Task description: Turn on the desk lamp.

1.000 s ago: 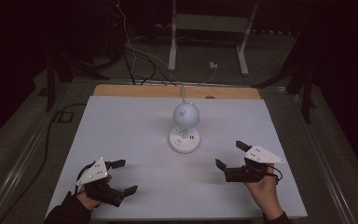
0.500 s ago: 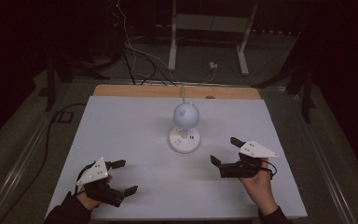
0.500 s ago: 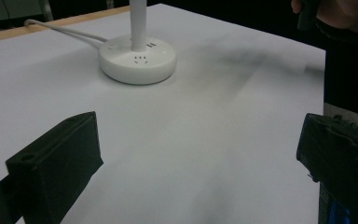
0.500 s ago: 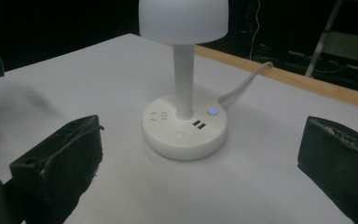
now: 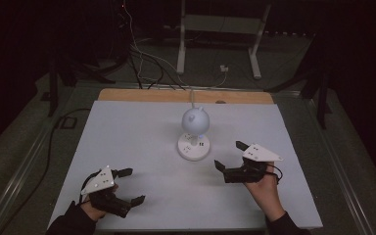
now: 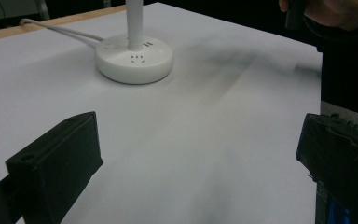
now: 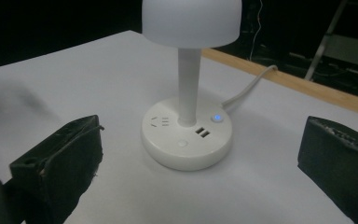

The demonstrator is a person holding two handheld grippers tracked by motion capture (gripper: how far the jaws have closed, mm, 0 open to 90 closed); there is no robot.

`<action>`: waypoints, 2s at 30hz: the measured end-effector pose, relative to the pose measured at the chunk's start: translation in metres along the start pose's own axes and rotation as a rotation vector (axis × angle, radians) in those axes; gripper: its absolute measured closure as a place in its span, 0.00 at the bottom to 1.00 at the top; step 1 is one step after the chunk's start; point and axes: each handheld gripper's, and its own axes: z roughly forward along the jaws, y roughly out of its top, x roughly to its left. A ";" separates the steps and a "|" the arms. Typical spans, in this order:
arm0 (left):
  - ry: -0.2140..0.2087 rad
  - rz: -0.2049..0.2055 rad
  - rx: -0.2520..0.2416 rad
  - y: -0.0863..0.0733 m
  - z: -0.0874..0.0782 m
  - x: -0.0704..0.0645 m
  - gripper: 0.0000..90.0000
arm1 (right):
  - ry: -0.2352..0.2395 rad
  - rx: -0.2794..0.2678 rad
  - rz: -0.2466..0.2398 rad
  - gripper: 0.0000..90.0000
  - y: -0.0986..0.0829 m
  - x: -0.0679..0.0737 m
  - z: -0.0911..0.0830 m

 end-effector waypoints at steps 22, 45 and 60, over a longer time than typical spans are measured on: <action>0.000 0.005 0.002 0.000 0.000 -0.001 0.00 | 0.070 -0.014 0.012 0.00 0.004 0.013 0.047; 0.000 0.000 0.002 0.000 0.000 -0.001 0.00 | -0.037 0.038 0.025 0.52 0.006 0.017 0.073; -0.002 -0.003 -0.004 0.000 0.000 0.000 0.00 | -0.098 0.104 0.012 1.00 -0.001 0.011 0.082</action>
